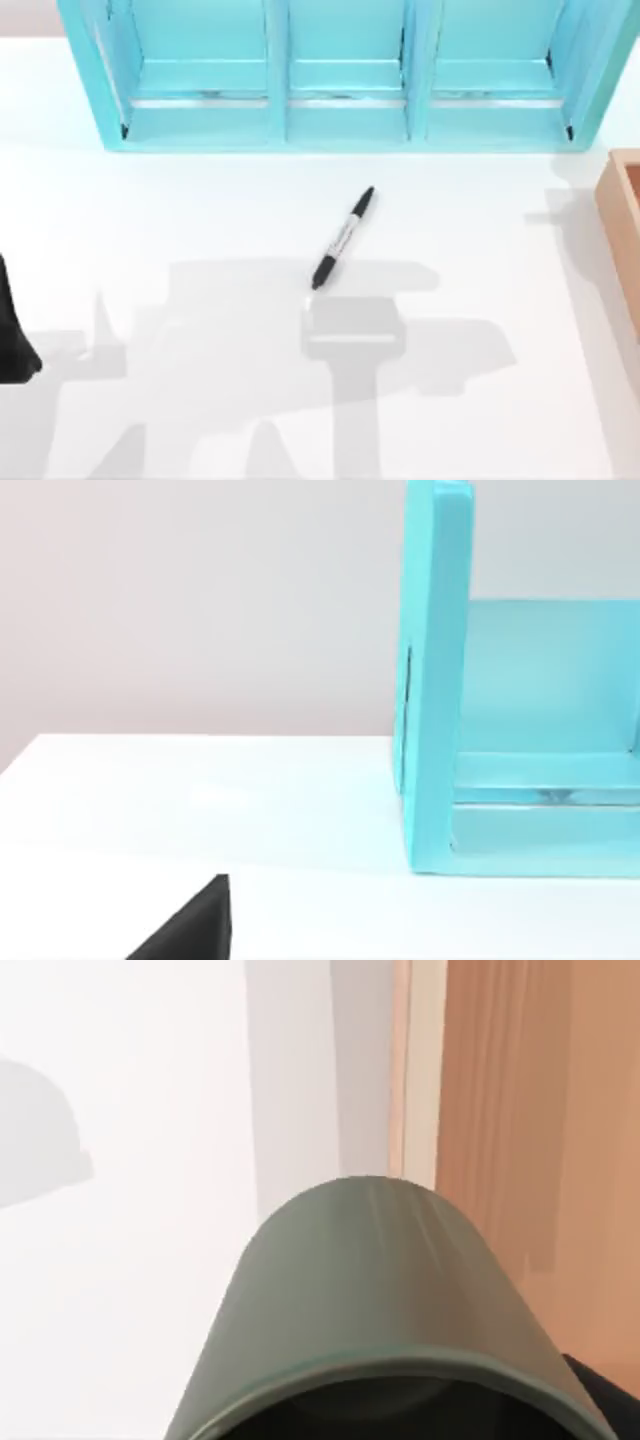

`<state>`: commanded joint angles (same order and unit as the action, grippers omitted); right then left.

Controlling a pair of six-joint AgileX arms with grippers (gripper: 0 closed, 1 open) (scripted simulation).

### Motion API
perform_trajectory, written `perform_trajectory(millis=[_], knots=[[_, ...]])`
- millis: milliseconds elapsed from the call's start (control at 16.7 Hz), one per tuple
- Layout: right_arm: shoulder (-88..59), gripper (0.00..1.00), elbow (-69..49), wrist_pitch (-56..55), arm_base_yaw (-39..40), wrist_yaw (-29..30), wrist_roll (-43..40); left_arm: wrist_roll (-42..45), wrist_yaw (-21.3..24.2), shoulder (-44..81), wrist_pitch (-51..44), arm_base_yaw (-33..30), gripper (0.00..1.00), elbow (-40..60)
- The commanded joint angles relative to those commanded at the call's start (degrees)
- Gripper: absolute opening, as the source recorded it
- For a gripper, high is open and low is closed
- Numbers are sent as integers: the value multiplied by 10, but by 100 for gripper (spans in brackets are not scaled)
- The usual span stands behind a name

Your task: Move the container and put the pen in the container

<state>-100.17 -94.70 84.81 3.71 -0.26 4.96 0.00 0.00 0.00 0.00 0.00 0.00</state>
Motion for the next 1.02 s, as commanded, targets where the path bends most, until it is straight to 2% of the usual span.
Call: perform_trajectory(millis=[180,660,1020], knots=[[-40,0,-25,-19,21,0,33,0,0,0,0,0,100,0],[-226,0,-124,-112,149,-1,148,0,0,0,0,0,100,0],[-233,0,-124,-118,152,-3,154,0,0,0,0,0,100,0]])
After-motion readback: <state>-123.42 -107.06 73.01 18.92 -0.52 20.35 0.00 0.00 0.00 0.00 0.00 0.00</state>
